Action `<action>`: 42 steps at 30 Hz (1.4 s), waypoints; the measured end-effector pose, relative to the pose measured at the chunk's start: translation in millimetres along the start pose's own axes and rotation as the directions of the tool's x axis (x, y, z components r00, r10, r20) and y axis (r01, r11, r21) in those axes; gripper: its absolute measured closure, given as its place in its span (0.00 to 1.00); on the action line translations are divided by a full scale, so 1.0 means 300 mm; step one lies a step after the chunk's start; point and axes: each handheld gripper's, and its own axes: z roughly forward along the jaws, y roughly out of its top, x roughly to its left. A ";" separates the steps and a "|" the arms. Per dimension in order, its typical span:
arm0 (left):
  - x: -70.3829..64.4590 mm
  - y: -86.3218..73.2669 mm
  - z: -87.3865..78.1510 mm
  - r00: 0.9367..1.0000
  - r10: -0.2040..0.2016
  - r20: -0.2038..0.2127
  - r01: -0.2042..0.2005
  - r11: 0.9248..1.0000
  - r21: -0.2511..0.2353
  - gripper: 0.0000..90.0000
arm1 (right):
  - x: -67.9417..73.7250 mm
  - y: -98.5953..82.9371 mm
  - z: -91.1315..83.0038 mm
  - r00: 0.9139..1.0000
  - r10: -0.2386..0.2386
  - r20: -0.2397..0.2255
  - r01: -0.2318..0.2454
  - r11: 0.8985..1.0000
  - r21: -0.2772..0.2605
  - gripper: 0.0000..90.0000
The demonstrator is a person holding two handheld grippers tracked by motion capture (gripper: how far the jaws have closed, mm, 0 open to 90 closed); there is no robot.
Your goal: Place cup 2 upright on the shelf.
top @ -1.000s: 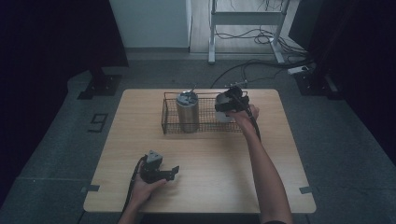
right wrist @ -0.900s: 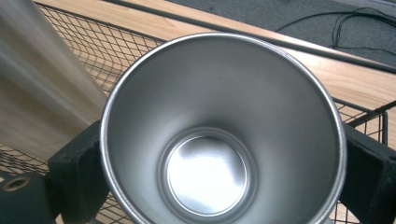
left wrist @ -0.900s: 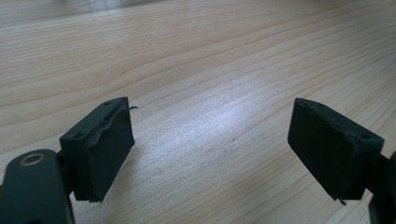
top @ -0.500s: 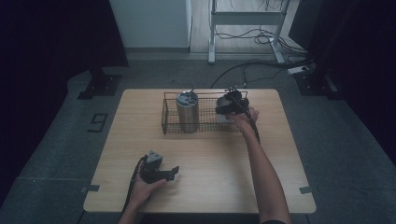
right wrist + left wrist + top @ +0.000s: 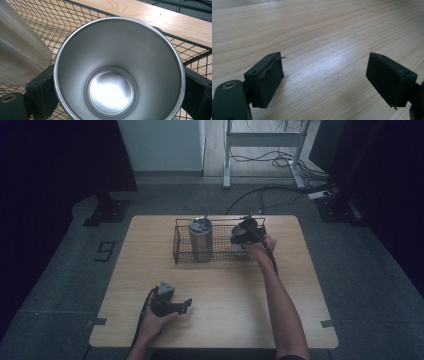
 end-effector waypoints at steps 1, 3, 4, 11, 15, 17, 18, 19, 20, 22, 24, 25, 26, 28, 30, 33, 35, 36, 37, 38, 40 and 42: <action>0.000 0.000 0.000 1.000 -0.001 -0.001 0.001 1.000 -0.001 0.16 | -0.001 -0.001 0.003 1.000 0.001 0.003 -0.001 1.000 0.001 0.07; 0.001 0.000 0.001 1.000 -0.001 0.000 0.001 1.000 0.000 0.16 | -0.001 -0.002 0.007 1.000 0.001 0.005 -0.001 1.000 0.004 0.07; 0.001 -0.001 0.001 1.000 -0.001 0.000 0.001 1.000 0.002 0.16 | -0.002 -0.003 0.009 1.000 -0.002 0.007 0.002 1.000 0.006 0.07; 0.002 -0.002 0.005 1.000 0.000 0.001 0.000 1.000 0.008 0.16 | 0.000 -0.013 0.026 1.000 -0.020 0.013 0.020 0.999 0.030 0.07; 0.003 -0.003 0.006 1.000 -0.004 0.004 0.003 1.000 0.010 0.16 | 0.002 -0.015 0.025 0.999 -0.037 0.005 0.037 0.999 0.039 0.07; 0.003 -0.004 0.008 1.000 -0.004 0.004 0.004 1.000 0.012 0.16 | -0.001 -0.018 0.022 1.000 -0.030 0.005 0.030 0.999 0.044 0.07; 0.003 -0.004 0.008 1.000 -0.003 0.004 0.003 1.000 0.015 0.16 | -0.002 -0.019 0.021 1.000 -0.027 0.005 0.027 0.999 0.045 0.06; 0.004 -0.005 0.009 1.000 -0.003 0.004 0.003 1.000 0.016 0.16 | -0.003 -0.021 0.020 1.000 -0.023 0.013 0.022 0.999 0.045 0.06; 0.004 -0.005 0.009 1.000 -0.004 0.004 0.004 1.000 0.016 0.16 | -0.005 -0.022 0.017 1.000 -0.021 0.016 0.020 0.999 0.043 0.04; 0.003 -0.004 0.008 1.000 -0.005 0.002 0.005 1.000 0.013 0.16 | -0.004 -0.023 0.013 0.999 -0.009 0.032 0.008 0.999 0.034 0.00; 0.004 -0.004 0.007 1.000 -0.004 0.002 0.004 1.000 0.012 0.16 | -0.006 -0.021 0.004 1.000 0.015 0.020 -0.016 1.000 0.015 0.00; 0.005 -0.003 0.006 1.000 -0.004 0.001 0.004 1.000 0.013 0.16 | -0.006 -0.019 -0.001 1.000 0.020 0.020 -0.020 1.000 0.004 0.00; 0.006 -0.003 0.006 1.000 -0.004 0.002 0.004 1.000 0.012 0.16 | -0.006 -0.019 -0.007 1.000 0.020 0.018 -0.020 1.000 -0.004 0.00; 0.007 -0.003 0.007 1.000 -0.004 0.000 0.004 1.000 0.014 0.16 | -0.004 -0.017 -0.015 1.000 0.021 0.021 -0.020 1.000 -0.017 0.00; 0.007 -0.003 0.007 1.000 -0.003 0.000 0.003 1.000 0.013 0.16 | -0.005 -0.017 -0.023 0.999 0.027 0.029 -0.026 0.999 -0.029 0.00; 0.006 -0.002 0.006 1.000 -0.004 0.000 0.004 1.000 0.012 0.16 | -0.011 -0.024 -0.040 0.999 0.047 0.008 -0.046 0.996 -0.077 0.00; 0.006 -0.002 0.007 1.000 -0.005 0.001 0.005 1.000 0.012 0.16 | -0.021 -0.028 -0.052 0.998 0.062 -0.024 -0.064 0.993 -0.102 0.00; 0.006 -0.003 0.007 1.000 -0.002 -0.001 0.002 1.000 0.014 0.16 | -0.024 -0.030 -0.057 0.997 0.067 -0.032 -0.070 0.991 -0.113 0.00; 0.007 -0.003 0.007 1.000 -0.003 0.000 0.003 1.000 0.014 0.16 | -0.027 -0.032 -0.061 0.997 0.065 -0.033 -0.068 0.991 -0.119 0.00; 0.008 -0.003 0.007 1.000 -0.003 0.000 0.003 1.000 0.014 0.16 | -0.029 -0.034 -0.067 0.997 0.064 -0.038 -0.068 0.990 -0.126 0.00; 0.009 -0.004 0.006 1.000 -0.008 0.000 0.008 1.000 0.011 0.16 | -0.033 -0.039 -0.079 0.997 0.064 -0.048 -0.071 0.988 -0.141 0.00; 0.011 -0.004 0.005 1.000 -0.008 -0.002 0.008 1.000 0.012 0.16 | -0.038 -0.042 -0.092 0.997 0.063 -0.052 -0.070 0.986 -0.150 0.00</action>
